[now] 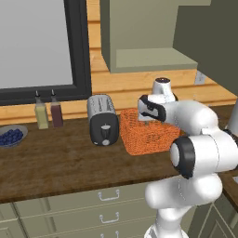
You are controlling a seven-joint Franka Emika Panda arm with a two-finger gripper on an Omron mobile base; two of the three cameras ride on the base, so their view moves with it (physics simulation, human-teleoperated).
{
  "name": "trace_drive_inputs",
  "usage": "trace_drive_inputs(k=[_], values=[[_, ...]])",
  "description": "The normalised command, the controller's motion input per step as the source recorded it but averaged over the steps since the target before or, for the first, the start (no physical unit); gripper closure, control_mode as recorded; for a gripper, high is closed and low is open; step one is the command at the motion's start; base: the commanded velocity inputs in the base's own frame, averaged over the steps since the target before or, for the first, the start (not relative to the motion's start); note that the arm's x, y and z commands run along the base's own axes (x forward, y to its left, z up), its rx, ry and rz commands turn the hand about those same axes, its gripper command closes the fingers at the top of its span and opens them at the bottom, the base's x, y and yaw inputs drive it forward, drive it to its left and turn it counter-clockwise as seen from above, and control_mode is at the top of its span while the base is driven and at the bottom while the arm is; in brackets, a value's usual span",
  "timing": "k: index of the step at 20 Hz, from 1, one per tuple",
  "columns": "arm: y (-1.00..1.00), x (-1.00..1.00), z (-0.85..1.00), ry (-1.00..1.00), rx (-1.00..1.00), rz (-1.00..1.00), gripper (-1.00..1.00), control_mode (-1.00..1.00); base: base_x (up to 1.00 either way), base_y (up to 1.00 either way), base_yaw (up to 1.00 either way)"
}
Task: Open the cabinet, pick up the bread from the cabinet and place it in the basket. Then move the basket to the dining counter.
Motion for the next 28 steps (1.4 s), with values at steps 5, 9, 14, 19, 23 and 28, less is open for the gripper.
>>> trace_drive_inputs(k=[5, 9, 14, 19, 23, 28], values=[[0.0, -0.65, 0.56, -0.27, 0.0, 0.0, -1.0, -1.0, 0.0, 0.0, 0.0], [0.0, -0.73, 0.9, -0.23, 0.0, 0.0, -1.0, -1.0, 0.0, 0.0, 0.0], [0.0, -0.66, 0.61, -0.1, 0.0, 0.0, -1.0, -1.0, 0.0, 0.0, 0.0], [0.0, -0.26, 0.24, 0.12, -0.13, 0.21, -1.0, -1.0, 0.0, 0.0, 0.0], [0.0, -0.01, 0.13, 0.16, -0.17, 0.24, -1.0, -1.0, 0.0, 0.0, 0.0], [0.13, 0.0, -0.01, 0.13, -0.15, 0.23, -1.0, -1.0, 0.0, 0.0, 0.0]])
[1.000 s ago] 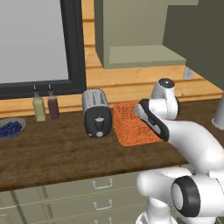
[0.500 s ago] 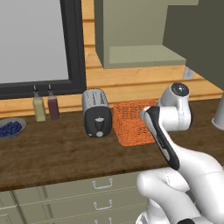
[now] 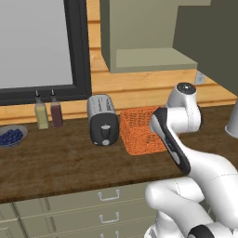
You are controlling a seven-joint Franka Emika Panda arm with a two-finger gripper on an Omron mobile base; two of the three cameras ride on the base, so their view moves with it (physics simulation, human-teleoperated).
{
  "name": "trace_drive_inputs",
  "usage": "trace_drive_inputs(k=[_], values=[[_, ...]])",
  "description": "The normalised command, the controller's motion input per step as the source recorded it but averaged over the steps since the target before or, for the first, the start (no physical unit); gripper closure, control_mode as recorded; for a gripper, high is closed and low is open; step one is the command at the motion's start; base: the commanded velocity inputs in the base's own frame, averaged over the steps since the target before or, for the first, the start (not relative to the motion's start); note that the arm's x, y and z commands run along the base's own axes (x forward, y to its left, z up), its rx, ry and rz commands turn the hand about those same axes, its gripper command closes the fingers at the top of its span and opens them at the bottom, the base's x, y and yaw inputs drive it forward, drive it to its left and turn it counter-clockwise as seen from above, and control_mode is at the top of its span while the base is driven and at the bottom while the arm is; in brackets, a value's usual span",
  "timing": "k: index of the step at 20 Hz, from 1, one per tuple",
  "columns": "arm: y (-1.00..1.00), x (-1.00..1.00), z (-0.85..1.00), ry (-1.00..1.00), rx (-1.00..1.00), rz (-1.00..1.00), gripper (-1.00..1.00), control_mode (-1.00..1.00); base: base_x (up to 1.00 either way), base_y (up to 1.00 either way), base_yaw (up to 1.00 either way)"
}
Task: Open the cabinet, pick up the bread from the cabinet and place it in the basket. Then move the basket to the dining counter.
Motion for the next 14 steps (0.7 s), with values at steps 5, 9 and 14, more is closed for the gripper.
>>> trace_drive_inputs(k=[5, 9, 14], values=[[0.18, 0.19, -0.06, 0.16, -0.07, 0.28, -1.0, -1.0, 0.0, 0.0, 0.0], [0.09, 0.39, -0.16, 0.14, 0.0, 0.21, -1.0, -1.0, 0.0, 0.0, 0.0], [0.01, 0.55, -0.25, 0.15, -0.03, 0.1, -1.0, -1.0, 0.0, 0.0, 0.0]])
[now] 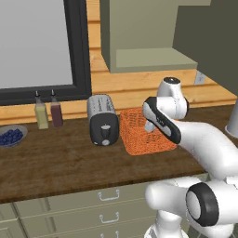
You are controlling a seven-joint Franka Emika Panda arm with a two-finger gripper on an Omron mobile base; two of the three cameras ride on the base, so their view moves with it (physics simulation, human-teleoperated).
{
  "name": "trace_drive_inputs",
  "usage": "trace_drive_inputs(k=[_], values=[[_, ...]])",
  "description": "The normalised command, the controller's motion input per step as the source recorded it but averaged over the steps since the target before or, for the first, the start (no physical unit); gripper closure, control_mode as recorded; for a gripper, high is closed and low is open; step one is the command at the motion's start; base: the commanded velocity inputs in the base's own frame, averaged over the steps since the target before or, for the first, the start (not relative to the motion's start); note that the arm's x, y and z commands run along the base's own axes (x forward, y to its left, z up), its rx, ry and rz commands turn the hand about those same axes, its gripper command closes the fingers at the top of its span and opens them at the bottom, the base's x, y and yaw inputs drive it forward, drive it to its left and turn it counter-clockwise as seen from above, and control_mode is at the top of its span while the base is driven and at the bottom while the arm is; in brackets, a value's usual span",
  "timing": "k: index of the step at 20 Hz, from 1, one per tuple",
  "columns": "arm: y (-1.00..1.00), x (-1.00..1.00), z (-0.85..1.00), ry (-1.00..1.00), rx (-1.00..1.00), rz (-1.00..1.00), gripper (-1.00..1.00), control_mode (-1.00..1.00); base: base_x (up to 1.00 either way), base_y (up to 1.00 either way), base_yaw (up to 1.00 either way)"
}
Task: Open the cabinet, pick up the bread from the cabinet and place it in the basket. Then move the basket to the dining counter.
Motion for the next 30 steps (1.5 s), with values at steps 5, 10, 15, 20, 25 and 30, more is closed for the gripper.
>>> trace_drive_inputs(k=[5, 10, 15, 20, 25, 30], values=[[0.03, 0.55, -0.34, 0.08, -0.07, 0.01, -1.0, -1.0, 0.0, 0.0, 0.0], [0.12, 0.34, -0.3, 0.07, -0.04, 0.0, -1.0, -1.0, 0.0, 0.0, 0.0], [0.04, 0.29, -0.29, 0.06, -0.01, 0.0, -1.0, -1.0, 0.0, 0.0, 0.0], [0.01, 0.02, -0.33, 0.08, 0.0, 0.02, -1.0, -1.0, 0.0, 0.0, 0.0], [0.01, -0.02, -0.21, 0.05, 0.0, 0.09, -1.0, -1.0, 0.0, 0.0, 0.0], [0.0, -0.07, 0.0, 0.0, 0.0, 0.15, -1.0, -1.0, 0.0, 0.0, 0.0]])
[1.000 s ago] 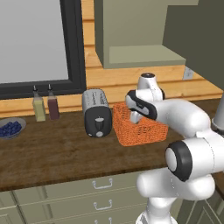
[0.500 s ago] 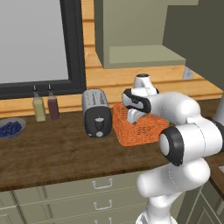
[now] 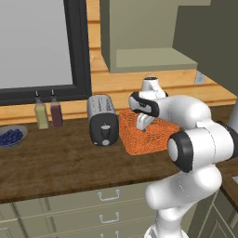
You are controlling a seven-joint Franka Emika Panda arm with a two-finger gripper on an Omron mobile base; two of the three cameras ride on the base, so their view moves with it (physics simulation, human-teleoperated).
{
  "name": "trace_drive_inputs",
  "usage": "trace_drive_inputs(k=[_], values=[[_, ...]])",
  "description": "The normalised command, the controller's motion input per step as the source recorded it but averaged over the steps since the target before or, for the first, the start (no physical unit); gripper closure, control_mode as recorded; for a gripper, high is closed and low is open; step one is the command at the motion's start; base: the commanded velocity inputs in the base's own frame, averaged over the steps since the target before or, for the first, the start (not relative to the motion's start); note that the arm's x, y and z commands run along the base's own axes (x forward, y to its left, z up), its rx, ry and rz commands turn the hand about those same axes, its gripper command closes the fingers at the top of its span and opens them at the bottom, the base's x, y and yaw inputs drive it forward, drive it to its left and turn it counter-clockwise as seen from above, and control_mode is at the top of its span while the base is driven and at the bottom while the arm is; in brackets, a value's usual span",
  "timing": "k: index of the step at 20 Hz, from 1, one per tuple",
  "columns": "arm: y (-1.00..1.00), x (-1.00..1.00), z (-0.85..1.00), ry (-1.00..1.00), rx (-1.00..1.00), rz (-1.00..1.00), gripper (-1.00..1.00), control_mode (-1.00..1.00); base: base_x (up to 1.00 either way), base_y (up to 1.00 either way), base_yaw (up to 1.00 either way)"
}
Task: Open the cabinet, pick up the bread from the cabinet and place it in the basket. Then move the basket to the dining counter.
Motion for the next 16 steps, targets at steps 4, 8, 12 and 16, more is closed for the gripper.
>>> trace_drive_inputs(k=[4, 8, 12, 16], values=[[0.0, -0.02, 0.0, 0.0, 0.0, 0.13, -1.0, -1.0, 0.0, 0.0, 0.0], [0.01, -0.1, 0.0, 0.01, 0.0, 0.13, -1.0, -1.0, 0.0, 0.0, 0.0], [0.04, -0.44, 0.19, 0.01, 0.0, 0.08, -1.0, -1.0, 0.0, 0.0, 0.0], [0.04, -0.32, 0.03, 0.02, 0.0, 0.08, -1.0, -1.0, 0.0, 0.0, 0.0]])
